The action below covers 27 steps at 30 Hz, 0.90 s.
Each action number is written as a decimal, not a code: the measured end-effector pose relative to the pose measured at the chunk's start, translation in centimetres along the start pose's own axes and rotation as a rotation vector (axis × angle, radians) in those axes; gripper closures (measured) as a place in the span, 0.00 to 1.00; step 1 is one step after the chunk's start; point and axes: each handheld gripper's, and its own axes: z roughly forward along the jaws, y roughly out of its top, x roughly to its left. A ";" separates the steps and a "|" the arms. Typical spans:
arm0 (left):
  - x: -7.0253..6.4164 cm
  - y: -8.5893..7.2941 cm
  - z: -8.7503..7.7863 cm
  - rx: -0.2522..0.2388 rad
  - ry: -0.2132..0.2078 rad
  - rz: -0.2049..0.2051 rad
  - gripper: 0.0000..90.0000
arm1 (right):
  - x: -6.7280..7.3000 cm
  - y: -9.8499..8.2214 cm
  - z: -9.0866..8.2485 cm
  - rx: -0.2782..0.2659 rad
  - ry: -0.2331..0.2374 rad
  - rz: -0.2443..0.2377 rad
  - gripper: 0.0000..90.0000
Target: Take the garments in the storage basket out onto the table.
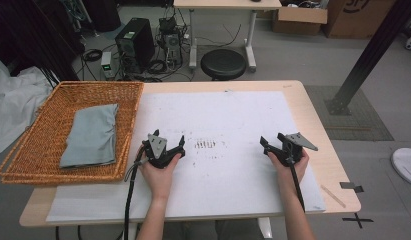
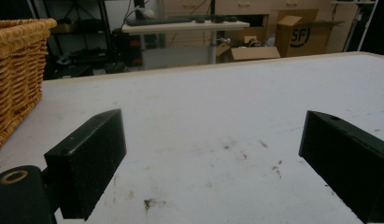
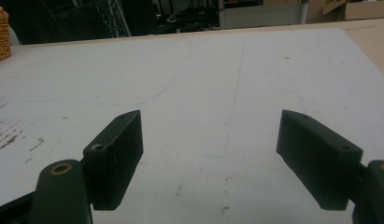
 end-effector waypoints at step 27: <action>-0.5 0.2 -0.3 0.017 0.005 0.019 0.10 | 0.0 0.1 0.1 0.012 0.004 -0.014 0.23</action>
